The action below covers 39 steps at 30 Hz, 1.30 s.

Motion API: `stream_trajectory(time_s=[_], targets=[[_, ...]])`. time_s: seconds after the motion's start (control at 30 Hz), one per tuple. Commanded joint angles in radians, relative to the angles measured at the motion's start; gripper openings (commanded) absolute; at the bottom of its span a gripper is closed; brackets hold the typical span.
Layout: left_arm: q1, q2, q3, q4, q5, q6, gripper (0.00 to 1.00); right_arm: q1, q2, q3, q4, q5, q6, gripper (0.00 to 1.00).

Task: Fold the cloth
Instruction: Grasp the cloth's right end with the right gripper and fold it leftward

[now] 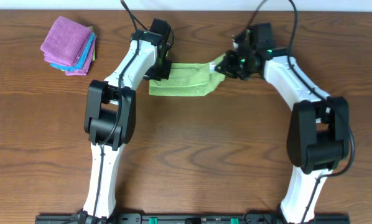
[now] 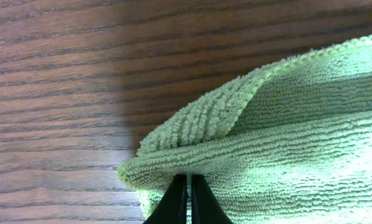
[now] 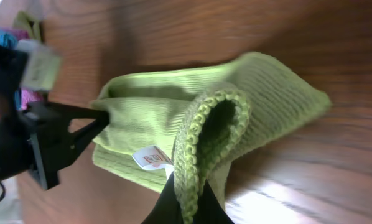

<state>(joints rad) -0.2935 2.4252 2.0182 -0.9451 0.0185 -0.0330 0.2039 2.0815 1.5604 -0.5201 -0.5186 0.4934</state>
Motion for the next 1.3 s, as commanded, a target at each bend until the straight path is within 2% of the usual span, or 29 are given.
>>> stream_trajectory(time_s=[0.0,0.23,0.63,1.27], targets=[[0.01,0.024,-0.035,-0.019,0.008,-0.016,0.06,0.049,-0.013,0.024,-0.023,0.129,0.007,0.02],[0.009,0.024,-0.035,-0.018,0.025,-0.027,0.06,0.137,-0.013,0.027,-0.027,0.235,-0.006,0.02],[-0.003,0.024,-0.035,-0.019,0.069,-0.05,0.06,0.187,-0.002,0.027,-0.028,0.304,-0.038,0.02],[-0.008,0.024,-0.035,-0.019,0.113,-0.054,0.06,0.248,0.031,0.027,0.019,0.327,-0.034,0.02]])
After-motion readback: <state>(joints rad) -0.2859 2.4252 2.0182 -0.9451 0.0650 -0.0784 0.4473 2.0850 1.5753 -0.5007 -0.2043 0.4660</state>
